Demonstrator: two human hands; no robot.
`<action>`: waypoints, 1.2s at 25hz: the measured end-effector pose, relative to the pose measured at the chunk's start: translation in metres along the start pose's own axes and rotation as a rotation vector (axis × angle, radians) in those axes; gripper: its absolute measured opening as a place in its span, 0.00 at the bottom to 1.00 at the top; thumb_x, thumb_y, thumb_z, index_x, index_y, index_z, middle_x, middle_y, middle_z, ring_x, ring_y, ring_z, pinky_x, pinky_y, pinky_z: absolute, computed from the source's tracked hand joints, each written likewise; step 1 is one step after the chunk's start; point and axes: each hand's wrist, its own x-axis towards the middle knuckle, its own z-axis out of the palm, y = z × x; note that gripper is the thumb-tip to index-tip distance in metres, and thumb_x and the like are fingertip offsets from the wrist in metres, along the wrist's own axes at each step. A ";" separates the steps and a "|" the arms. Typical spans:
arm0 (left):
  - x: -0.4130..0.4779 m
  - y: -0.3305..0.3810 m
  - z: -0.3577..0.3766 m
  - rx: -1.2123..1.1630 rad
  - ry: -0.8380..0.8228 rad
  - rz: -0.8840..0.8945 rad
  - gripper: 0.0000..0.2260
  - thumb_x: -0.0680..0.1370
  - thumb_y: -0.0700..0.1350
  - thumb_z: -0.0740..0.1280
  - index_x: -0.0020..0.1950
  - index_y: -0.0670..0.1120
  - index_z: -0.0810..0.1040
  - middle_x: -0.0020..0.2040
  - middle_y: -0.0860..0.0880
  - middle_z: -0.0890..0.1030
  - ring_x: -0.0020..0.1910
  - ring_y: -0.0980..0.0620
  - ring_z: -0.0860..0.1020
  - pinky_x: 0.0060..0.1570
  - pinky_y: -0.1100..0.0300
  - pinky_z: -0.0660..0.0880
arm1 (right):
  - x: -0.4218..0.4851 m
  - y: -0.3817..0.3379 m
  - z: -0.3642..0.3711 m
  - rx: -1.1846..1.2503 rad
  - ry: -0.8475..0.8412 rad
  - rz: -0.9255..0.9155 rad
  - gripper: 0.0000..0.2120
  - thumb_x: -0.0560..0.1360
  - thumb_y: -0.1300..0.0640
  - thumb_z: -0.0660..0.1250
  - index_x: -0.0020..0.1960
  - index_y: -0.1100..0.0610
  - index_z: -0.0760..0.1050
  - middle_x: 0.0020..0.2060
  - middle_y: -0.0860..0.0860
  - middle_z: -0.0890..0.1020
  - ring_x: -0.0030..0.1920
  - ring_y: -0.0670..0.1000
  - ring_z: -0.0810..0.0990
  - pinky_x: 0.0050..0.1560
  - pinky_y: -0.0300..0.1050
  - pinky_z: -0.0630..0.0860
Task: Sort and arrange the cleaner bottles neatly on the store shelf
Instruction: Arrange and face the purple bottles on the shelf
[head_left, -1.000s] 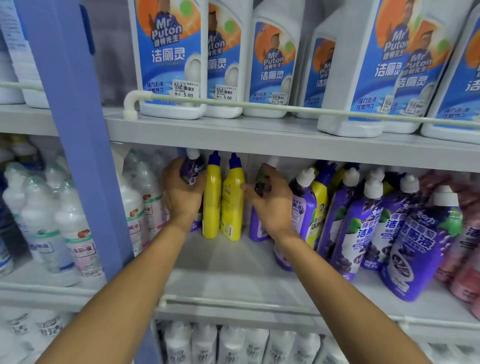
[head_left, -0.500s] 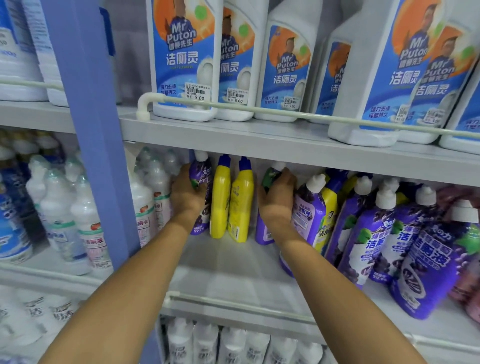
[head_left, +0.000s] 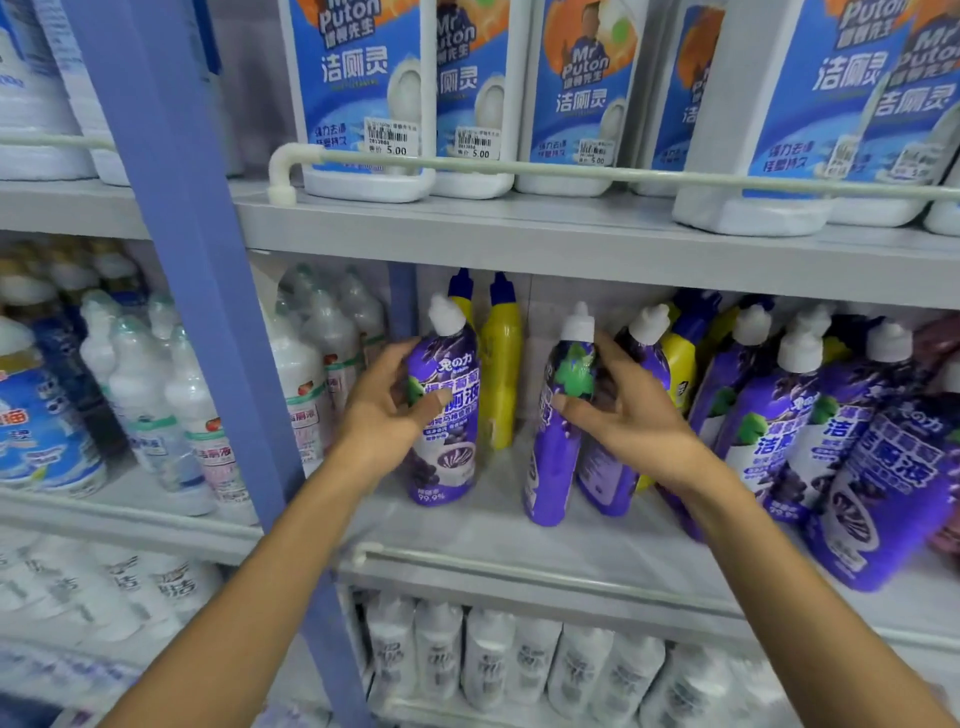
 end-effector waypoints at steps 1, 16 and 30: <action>-0.004 0.004 0.005 -0.031 -0.057 -0.005 0.20 0.76 0.36 0.73 0.64 0.52 0.75 0.57 0.52 0.84 0.53 0.59 0.83 0.47 0.64 0.80 | -0.007 0.004 0.006 0.046 0.046 0.021 0.39 0.73 0.53 0.78 0.78 0.50 0.63 0.64 0.43 0.80 0.63 0.43 0.80 0.61 0.40 0.79; -0.019 -0.015 0.054 -0.083 -0.339 -0.038 0.17 0.73 0.39 0.76 0.61 0.48 0.79 0.53 0.51 0.87 0.50 0.57 0.84 0.44 0.67 0.79 | -0.087 0.029 -0.021 0.105 0.253 0.129 0.20 0.73 0.60 0.78 0.62 0.61 0.77 0.54 0.58 0.85 0.55 0.59 0.84 0.56 0.48 0.81; -0.057 0.012 0.148 -0.157 -0.492 0.014 0.16 0.74 0.35 0.75 0.58 0.49 0.78 0.50 0.57 0.87 0.49 0.58 0.85 0.46 0.68 0.79 | -0.160 0.057 -0.081 -0.057 0.403 0.156 0.26 0.76 0.55 0.75 0.70 0.54 0.72 0.62 0.49 0.83 0.62 0.50 0.83 0.62 0.52 0.80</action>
